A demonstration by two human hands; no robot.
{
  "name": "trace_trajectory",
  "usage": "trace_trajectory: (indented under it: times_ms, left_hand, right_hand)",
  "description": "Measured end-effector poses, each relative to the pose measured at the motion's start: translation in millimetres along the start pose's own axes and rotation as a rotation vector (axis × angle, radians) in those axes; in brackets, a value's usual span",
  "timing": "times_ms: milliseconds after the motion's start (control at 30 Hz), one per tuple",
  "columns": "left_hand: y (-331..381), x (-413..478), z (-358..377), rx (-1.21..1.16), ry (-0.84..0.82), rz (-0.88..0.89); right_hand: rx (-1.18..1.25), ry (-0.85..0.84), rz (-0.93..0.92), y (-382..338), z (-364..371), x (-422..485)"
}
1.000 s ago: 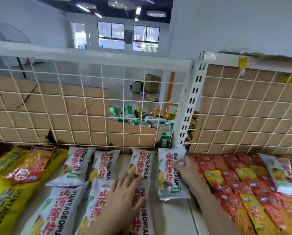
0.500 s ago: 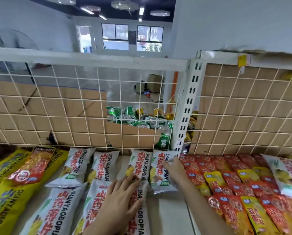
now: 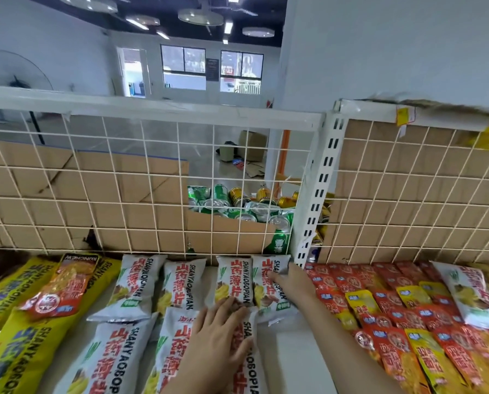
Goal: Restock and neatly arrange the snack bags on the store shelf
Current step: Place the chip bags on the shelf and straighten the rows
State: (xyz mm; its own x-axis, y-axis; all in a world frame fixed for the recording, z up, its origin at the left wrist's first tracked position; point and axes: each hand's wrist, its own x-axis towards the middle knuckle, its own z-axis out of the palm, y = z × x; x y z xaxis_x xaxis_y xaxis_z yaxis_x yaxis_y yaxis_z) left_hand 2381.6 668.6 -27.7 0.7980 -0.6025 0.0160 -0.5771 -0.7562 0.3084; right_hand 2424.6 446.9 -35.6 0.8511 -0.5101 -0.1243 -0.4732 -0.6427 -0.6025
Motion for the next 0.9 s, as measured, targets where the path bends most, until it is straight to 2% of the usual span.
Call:
trace_trajectory:
  times_ms: [233,467,600,900]
  left_hand:
    - [2,-4,-7,-0.043,-0.016,0.009]
    - [-18,-10,-22,-0.179,0.079,0.048]
    - [-28,-23,-33,-0.247,0.153,0.087]
    - [-39,-43,-37,-0.252,0.139,0.105]
  right_hand:
    - [-0.179,0.137,-0.037,0,-17,-26]
    - [-0.260,0.320,-0.191,6,-53,-102]
    - [-0.356,0.299,-0.154,20,-61,-153]
    - [-0.283,0.472,-0.105,55,-51,-247]
